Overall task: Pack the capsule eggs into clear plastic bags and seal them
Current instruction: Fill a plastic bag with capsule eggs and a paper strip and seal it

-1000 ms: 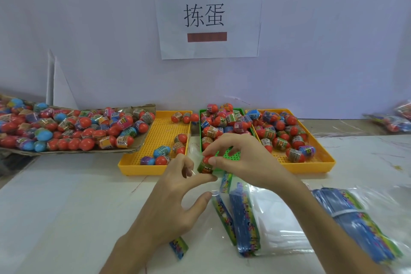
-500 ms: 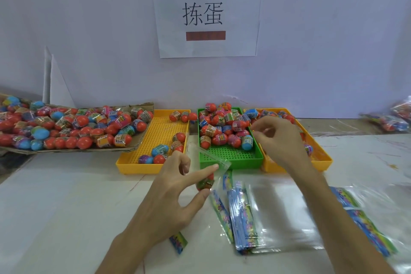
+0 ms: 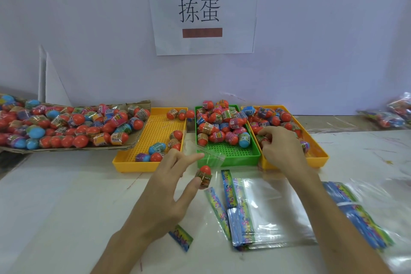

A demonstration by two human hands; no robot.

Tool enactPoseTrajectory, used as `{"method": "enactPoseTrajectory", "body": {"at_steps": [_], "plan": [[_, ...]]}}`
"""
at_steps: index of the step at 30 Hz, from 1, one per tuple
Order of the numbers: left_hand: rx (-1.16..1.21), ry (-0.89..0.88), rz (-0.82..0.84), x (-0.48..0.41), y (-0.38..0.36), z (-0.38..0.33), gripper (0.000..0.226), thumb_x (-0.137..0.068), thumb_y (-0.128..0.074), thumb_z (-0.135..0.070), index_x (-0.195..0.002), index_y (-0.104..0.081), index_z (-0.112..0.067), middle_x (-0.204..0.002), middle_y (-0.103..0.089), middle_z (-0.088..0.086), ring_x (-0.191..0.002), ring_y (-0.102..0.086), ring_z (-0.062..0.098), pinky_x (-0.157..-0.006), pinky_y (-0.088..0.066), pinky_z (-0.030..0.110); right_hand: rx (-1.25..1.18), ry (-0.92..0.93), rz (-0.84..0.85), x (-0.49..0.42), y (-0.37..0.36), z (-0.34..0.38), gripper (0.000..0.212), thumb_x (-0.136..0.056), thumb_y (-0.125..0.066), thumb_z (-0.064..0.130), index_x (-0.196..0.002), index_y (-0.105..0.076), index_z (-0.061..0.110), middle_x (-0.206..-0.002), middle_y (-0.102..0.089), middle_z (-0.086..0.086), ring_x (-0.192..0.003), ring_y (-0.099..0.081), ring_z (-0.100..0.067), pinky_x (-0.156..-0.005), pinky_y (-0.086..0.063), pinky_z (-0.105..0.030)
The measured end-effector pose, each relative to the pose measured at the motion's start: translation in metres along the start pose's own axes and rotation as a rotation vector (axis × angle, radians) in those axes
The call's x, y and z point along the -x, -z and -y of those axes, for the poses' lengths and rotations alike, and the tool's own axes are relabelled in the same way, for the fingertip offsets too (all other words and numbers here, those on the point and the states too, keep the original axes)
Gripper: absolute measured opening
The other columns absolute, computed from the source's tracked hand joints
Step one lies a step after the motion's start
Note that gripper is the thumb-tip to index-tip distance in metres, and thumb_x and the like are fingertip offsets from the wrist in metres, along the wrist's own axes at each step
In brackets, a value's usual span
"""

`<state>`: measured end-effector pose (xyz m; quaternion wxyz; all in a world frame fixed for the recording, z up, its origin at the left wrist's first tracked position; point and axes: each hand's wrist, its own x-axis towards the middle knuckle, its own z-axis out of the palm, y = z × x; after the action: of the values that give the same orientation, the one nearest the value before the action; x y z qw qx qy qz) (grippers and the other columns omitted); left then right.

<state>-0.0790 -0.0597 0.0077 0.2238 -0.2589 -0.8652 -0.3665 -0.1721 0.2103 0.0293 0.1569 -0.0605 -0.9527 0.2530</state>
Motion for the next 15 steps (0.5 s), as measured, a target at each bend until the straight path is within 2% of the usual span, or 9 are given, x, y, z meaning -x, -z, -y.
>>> {"method": "enactPoseTrajectory", "body": {"at_steps": [2, 4, 7, 9, 11, 13, 15], "plan": [[0.008, 0.006, -0.018, 0.000, 0.001, -0.001, 0.034, -0.101, -0.044, -0.039, -0.134, -0.052, -0.038, -0.105, -0.044, -0.026, -0.098, -0.051, 0.004, -0.084, -0.038, 0.009, -0.012, -0.011, -0.039, -0.001, -0.001, 0.000, 0.034, -0.093, -0.056, 0.005, -0.120, -0.071, 0.019, -0.113, -0.072, -0.005, -0.093, -0.064, -0.025, -0.081, -0.053, -0.036], [0.006, 0.004, -0.034, -0.001, 0.002, -0.001, 0.031, -0.103, -0.041, -0.037, -0.130, -0.055, -0.035, -0.104, -0.044, -0.027, -0.096, -0.052, 0.006, -0.083, -0.038, 0.011, -0.113, -0.013, -0.141, -0.001, 0.001, 0.002, 0.032, -0.091, -0.055, 0.004, -0.113, -0.073, 0.019, -0.104, -0.073, -0.003, -0.081, -0.062, -0.020, -0.072, -0.046, -0.029], [-0.001, -0.005, -0.049, -0.001, 0.002, -0.001, 0.027, -0.102, -0.044, -0.034, -0.122, -0.062, -0.029, -0.103, -0.046, -0.023, -0.095, -0.052, 0.006, -0.081, -0.040, 0.011, -0.467, -0.011, -0.255, -0.002, 0.013, 0.013, 0.026, -0.089, -0.062, 0.006, -0.104, -0.073, 0.023, -0.096, -0.072, 0.004, -0.082, -0.065, -0.012, -0.067, -0.045, -0.020], [-0.007, -0.018, -0.049, -0.002, 0.002, 0.000, 0.024, -0.101, -0.048, -0.031, -0.116, -0.065, -0.027, -0.102, -0.045, -0.021, -0.095, -0.052, 0.005, -0.081, -0.040, 0.011, -0.750, 0.062, -0.141, 0.001, 0.024, 0.023, 0.025, -0.088, -0.065, 0.003, -0.094, -0.074, 0.025, -0.089, -0.074, 0.007, -0.085, -0.069, -0.009, -0.067, -0.049, -0.017], [-0.013, -0.027, -0.046, -0.002, 0.001, 0.000, 0.021, -0.099, -0.051, -0.031, -0.112, -0.066, -0.025, -0.100, -0.045, -0.017, -0.096, -0.051, 0.005, -0.080, -0.040, 0.011, -0.949, 0.196, 0.094, 0.010, 0.031, 0.037, 0.024, -0.088, -0.067, 0.003, -0.092, -0.077, 0.025, -0.092, -0.076, 0.008, -0.087, -0.069, -0.008, -0.070, -0.052, -0.018], [-0.007, -0.030, -0.049, -0.002, 0.000, 0.000, 0.019, -0.098, -0.053, -0.031, -0.110, -0.067, -0.024, -0.100, -0.046, -0.014, -0.096, -0.051, 0.007, -0.080, -0.040, 0.013, -0.943, 0.331, 0.266, 0.019, 0.032, 0.049, 0.020, -0.086, -0.068, 0.012, -0.094, -0.079, 0.026, -0.095, -0.076, 0.008, -0.087, -0.068, -0.009, -0.073, -0.053, -0.020], [-0.011, -0.038, -0.063, -0.002, 0.001, 0.001, 0.017, -0.096, -0.056, -0.030, -0.107, -0.067, -0.022, -0.099, -0.046, -0.012, -0.096, -0.051, 0.008, -0.080, -0.041, 0.014, -0.848, 0.414, 0.351, 0.028, 0.028, 0.058, 0.019, -0.085, -0.069, 0.018, -0.097, -0.079, 0.029, -0.098, -0.076, 0.009, -0.091, -0.070, -0.008, -0.079, -0.054, -0.022]]}}
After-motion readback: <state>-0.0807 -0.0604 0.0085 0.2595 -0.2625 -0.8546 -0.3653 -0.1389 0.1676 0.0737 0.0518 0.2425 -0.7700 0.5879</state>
